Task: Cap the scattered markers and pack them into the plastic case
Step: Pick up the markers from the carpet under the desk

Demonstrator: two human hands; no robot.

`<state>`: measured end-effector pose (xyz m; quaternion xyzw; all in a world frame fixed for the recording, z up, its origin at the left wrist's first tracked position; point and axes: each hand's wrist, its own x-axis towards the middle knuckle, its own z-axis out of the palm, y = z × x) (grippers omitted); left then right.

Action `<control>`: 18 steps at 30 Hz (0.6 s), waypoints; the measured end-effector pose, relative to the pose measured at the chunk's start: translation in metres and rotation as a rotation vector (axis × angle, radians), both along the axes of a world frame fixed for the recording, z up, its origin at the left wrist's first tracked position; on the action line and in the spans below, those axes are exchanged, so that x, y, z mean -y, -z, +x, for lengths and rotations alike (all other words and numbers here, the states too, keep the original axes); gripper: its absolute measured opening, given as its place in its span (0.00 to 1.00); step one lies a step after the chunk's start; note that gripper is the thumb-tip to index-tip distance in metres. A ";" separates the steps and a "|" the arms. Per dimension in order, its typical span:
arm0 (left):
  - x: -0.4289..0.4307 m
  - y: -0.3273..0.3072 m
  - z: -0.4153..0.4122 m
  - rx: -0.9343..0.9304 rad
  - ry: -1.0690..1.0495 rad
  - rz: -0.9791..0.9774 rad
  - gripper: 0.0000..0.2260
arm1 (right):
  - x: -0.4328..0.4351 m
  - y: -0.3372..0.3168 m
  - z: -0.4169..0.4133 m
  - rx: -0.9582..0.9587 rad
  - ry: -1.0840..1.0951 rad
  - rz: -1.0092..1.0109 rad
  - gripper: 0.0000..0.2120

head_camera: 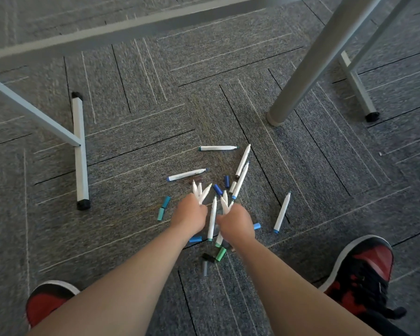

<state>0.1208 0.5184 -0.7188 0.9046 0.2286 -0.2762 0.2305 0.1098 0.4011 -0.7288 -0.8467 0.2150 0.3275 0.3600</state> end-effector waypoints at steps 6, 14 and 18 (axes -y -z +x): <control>-0.020 -0.006 0.009 0.010 -0.072 -0.077 0.12 | -0.016 0.003 0.010 -0.026 -0.023 -0.113 0.13; -0.027 -0.006 0.013 -0.015 -0.148 -0.155 0.13 | -0.037 0.002 0.008 -0.055 -0.261 -0.315 0.06; -0.029 -0.012 0.019 -0.002 -0.134 -0.144 0.12 | -0.039 -0.002 0.011 0.000 -0.328 -0.251 0.08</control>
